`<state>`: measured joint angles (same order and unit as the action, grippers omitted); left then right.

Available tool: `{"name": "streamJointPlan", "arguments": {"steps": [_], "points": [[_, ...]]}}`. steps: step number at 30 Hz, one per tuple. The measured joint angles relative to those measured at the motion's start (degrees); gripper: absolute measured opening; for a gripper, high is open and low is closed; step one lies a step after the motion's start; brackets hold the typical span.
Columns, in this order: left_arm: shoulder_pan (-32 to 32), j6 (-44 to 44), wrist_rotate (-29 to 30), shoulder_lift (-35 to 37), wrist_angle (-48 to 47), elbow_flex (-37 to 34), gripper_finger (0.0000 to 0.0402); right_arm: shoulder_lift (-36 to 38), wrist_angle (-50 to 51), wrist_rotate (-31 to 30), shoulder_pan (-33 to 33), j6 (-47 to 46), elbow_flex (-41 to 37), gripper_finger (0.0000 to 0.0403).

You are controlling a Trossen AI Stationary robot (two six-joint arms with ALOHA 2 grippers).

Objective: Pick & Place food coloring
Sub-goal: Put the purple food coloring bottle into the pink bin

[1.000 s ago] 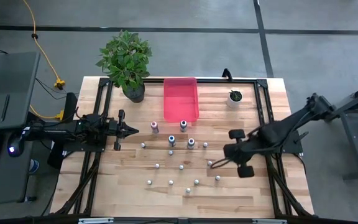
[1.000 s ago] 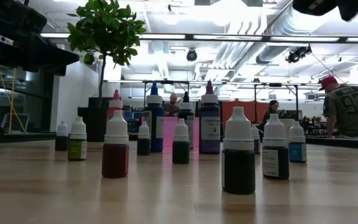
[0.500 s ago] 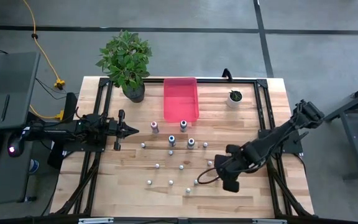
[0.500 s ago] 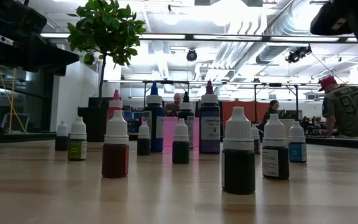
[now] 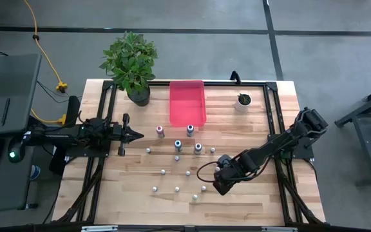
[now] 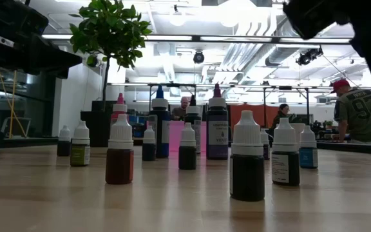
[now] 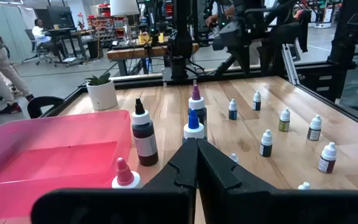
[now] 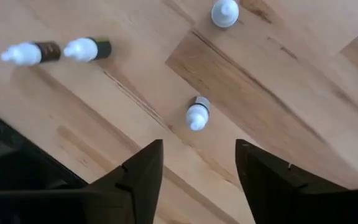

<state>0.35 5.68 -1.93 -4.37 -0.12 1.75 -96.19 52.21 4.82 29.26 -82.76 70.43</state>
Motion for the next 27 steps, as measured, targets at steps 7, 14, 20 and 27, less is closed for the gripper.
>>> {"name": "streamJointPlan", "arguments": {"steps": [7, 14, 20, 27], "points": [[0.0, 0.0, 0.0, 0.0, 0.0, 0.0, 0.0000, -2.9, -2.0, 0.0, -0.4, -3.2, 0.0, 0.0230], [0.0, 0.0, 0.0, 0.0, 0.0, 0.0, 0.0000, -5.8, -2.2, 1.6, -0.4, -3.8, 0.0, 0.0240], [0.0, 0.0, 0.0, 0.0, 0.0, 0.0, 0.0000, -6.7, -2.5, 2.1, -0.4, -4.4, 0.0, 0.0240], [0.0, 0.0, 0.0, 0.0, 0.0, 0.0, 0.0000, -7.4, -1.8, 1.5, -0.3, -4.9, -0.1, 0.0240]]}}
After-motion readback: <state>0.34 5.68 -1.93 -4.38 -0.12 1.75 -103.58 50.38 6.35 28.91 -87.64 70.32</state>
